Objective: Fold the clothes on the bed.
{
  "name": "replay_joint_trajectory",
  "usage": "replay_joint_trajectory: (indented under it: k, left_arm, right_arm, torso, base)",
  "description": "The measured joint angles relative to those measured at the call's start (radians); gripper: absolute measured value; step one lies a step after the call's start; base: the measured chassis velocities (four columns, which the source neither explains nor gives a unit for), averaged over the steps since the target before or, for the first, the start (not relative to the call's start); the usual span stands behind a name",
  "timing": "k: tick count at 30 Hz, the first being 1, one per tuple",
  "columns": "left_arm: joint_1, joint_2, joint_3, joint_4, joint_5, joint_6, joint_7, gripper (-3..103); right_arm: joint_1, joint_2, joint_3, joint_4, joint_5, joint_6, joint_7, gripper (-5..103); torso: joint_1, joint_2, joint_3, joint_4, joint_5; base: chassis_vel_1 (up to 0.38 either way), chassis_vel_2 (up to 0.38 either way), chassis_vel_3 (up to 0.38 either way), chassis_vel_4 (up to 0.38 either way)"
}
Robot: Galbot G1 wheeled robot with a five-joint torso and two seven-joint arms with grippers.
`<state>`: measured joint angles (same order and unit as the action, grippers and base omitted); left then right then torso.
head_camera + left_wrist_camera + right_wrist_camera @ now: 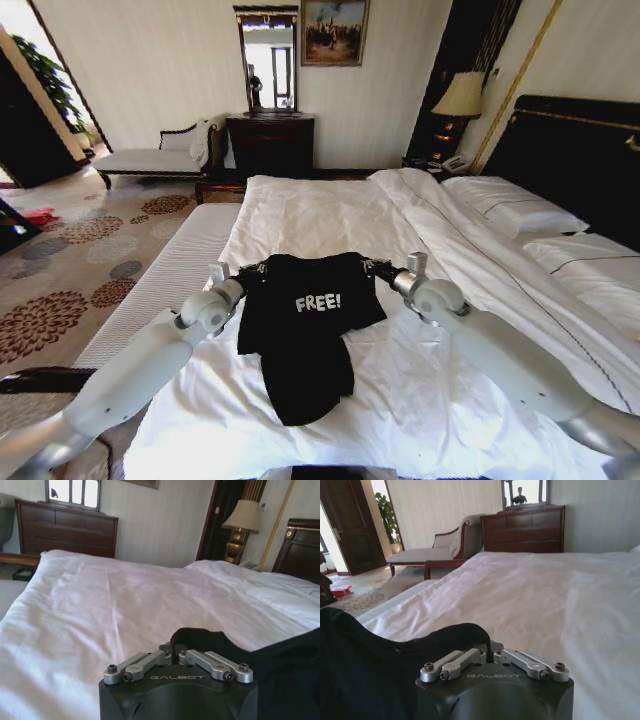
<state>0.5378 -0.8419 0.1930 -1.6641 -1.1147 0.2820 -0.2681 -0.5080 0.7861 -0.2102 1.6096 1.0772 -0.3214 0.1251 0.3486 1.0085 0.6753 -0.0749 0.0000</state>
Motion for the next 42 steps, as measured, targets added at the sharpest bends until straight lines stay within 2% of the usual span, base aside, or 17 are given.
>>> replay_joint_trajectory:
  k: [1,2,7,8,13,18,21,22,26,27,29,31,34,36,42]
  left_arm:
    - [-0.037,-0.031,0.025,0.062,0.003,-0.003,0.015,1]
    - [-0.037,-0.031,0.025,0.062,0.003,-0.003,0.015,1]
    - [-0.151,-0.15,0.09,0.271,0.042,-0.022,0.072,1]
    - [-0.151,-0.15,0.09,0.271,0.042,-0.022,0.072,1]
    - [-0.232,-0.239,0.116,0.492,0.093,-0.045,0.128,1]
    - [-0.271,-0.273,0.131,0.59,0.11,-0.06,0.158,1]
    - [-0.32,-0.326,0.147,0.709,0.121,-0.076,0.185,1]
    - [-0.32,-0.326,0.147,0.709,0.121,-0.076,0.185,1]
    - [-0.39,-0.404,0.189,0.871,0.129,-0.099,0.22,1]
    - [-0.39,-0.404,0.189,0.871,0.129,-0.099,0.22,1]
    - [-0.412,-0.423,0.198,0.917,0.138,-0.105,0.233,1]
    - [-0.444,-0.459,0.201,0.987,0.161,-0.118,0.251,1]
    - [-0.473,-0.497,0.199,1.051,0.187,-0.131,0.265,1]
    - [-0.493,-0.518,0.182,1.098,0.214,-0.136,0.275,1]
    - [-0.504,-0.542,0.148,1.154,0.258,-0.142,0.279,1]
  right_arm:
    - [0.023,0.032,-0.026,-0.062,-0.014,0.012,-0.008,1]
    - [0.023,0.032,-0.026,-0.062,-0.014,0.012,-0.008,1]
    - [0.092,0.117,-0.085,-0.253,-0.047,0.047,-0.035,1]
    - [0.092,0.117,-0.085,-0.253,-0.047,0.047,-0.035,1]
    - [0.193,0.182,-0.127,-0.443,-0.07,0.094,-0.065,1]
    - [0.259,0.218,-0.151,-0.552,-0.077,0.118,-0.084,1]
    - [0.319,0.273,-0.187,-0.688,-0.085,0.143,-0.111,1]
    - [0.319,0.273,-0.187,-0.688,-0.085,0.143,-0.111,1]
    - [0.349,0.361,-0.217,-0.804,-0.109,0.167,-0.137,1]
    - [0.349,0.361,-0.217,-0.804,-0.109,0.167,-0.137,1]
    - [0.361,0.406,-0.228,-0.854,-0.12,0.178,-0.151,1]
    - [0.374,0.446,-0.234,-0.907,-0.133,0.192,-0.168,1]
    - [0.384,0.468,-0.236,-0.946,-0.14,0.203,-0.178,1]
    - [0.401,0.504,-0.238,-1.002,-0.149,0.215,-0.186,1]
    - [0.422,0.542,-0.236,-1.074,-0.169,0.235,-0.186,1]
  torso:
    - [0.0,0.0,0.0,0.0,0.0001]
    - [0.0,0.0,0.0,0.0,0.0001]
    - [0.0,0.0,0.0,-0.0007,-0.0003]
    - [0.0,0.0,0.0,-0.0007,-0.0003]
    - [0.0,0.0,0.0,-0.0004,0.0]
    - [0.0,0.0,0.0,0.0002,-0.0003]
    - [0.0,0.0,0.0,-0.0002,0.0001]
    - [0.0,0.0,0.0,-0.0002,0.0001]
    - [0.0,0.0,0.0,-0.0009,0.0001]
    - [0.0,0.0,0.0,-0.0009,0.0001]
    - [0.0,0.0,0.0,-0.0006,0.0]
    - [0.0,0.0,0.0,0.0007,0.0002]
    - [0.0,0.0,0.0,0.0004,-0.0002]
    - [0.0,0.0,0.0,-0.0012,-0.0001]
    - [0.0,0.0,0.0,-0.0001,0.0001]
  base:
    - [0.0,0.0,0.0,0.0]
    - [0.0,0.0,0.0,0.0]
    - [0.0,0.0,0.0,0.0]
    - [0.0,0.0,0.0,0.0]
    - [0.0,0.0,0.0,0.0]
    - [0.0,0.0,0.0,0.0]
    - [0.0,0.0,0.0,0.0]
    - [0.0,0.0,0.0,0.0]
    - [0.0,0.0,0.0,0.0]
    - [0.0,0.0,0.0,0.0]
    - [0.0,0.0,0.0,0.0]
    - [0.0,0.0,0.0,0.0]
    - [0.0,0.0,0.0,0.0]
    - [0.0,0.0,0.0,0.0]
    - [0.0,0.0,0.0,0.0]
